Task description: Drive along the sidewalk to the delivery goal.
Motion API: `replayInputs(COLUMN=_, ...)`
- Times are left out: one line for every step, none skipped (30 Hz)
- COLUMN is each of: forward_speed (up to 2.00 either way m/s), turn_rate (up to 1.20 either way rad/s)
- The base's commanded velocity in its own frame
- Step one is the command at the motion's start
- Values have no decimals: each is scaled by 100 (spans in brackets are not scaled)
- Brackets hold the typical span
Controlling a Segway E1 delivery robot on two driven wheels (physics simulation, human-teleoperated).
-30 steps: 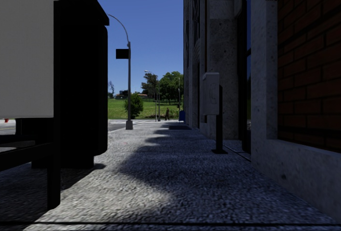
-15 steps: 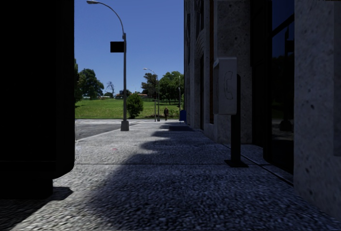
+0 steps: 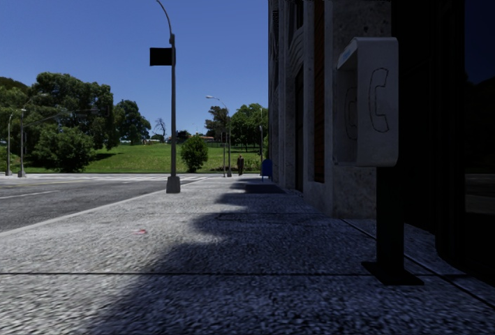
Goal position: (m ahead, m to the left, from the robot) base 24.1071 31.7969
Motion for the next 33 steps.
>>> replayInputs(forward_speed=200, turn_rate=0)
replayInputs(forward_speed=200, turn_rate=0)
replayInputs(forward_speed=200, turn_rate=0)
replayInputs(forward_speed=200, turn_rate=0)
replayInputs(forward_speed=200, turn_rate=0)
replayInputs(forward_speed=200, turn_rate=0)
replayInputs(forward_speed=200, turn_rate=0)
replayInputs(forward_speed=200, turn_rate=0)
replayInputs(forward_speed=200, turn_rate=0)
replayInputs(forward_speed=200, turn_rate=0)
replayInputs(forward_speed=200, turn_rate=0)
replayInputs(forward_speed=200, turn_rate=0)
replayInputs(forward_speed=200, turn_rate=0)
replayInputs(forward_speed=200, turn_rate=0)
replayInputs(forward_speed=200, turn_rate=0)
replayInputs(forward_speed=200, turn_rate=0)
replayInputs(forward_speed=200, turn_rate=0)
replayInputs(forward_speed=200, turn_rate=0)
replayInputs(forward_speed=200, turn_rate=0)
replayInputs(forward_speed=200, turn_rate=0)
replayInputs(forward_speed=200, turn_rate=0)
replayInputs(forward_speed=200, turn_rate=0)
replayInputs(forward_speed=200, turn_rate=0)
replayInputs(forward_speed=200, turn_rate=0)
replayInputs(forward_speed=200, turn_rate=0)
replayInputs(forward_speed=200, turn_rate=0)
replayInputs(forward_speed=200, turn_rate=0)
replayInputs(forward_speed=200, turn_rate=0)
replayInputs(forward_speed=200, turn_rate=0)
replayInputs(forward_speed=200, turn_rate=0)
replayInputs(forward_speed=200, turn_rate=0)
replayInputs(forward_speed=200, turn_rate=0)
replayInputs(forward_speed=200, turn_rate=0)
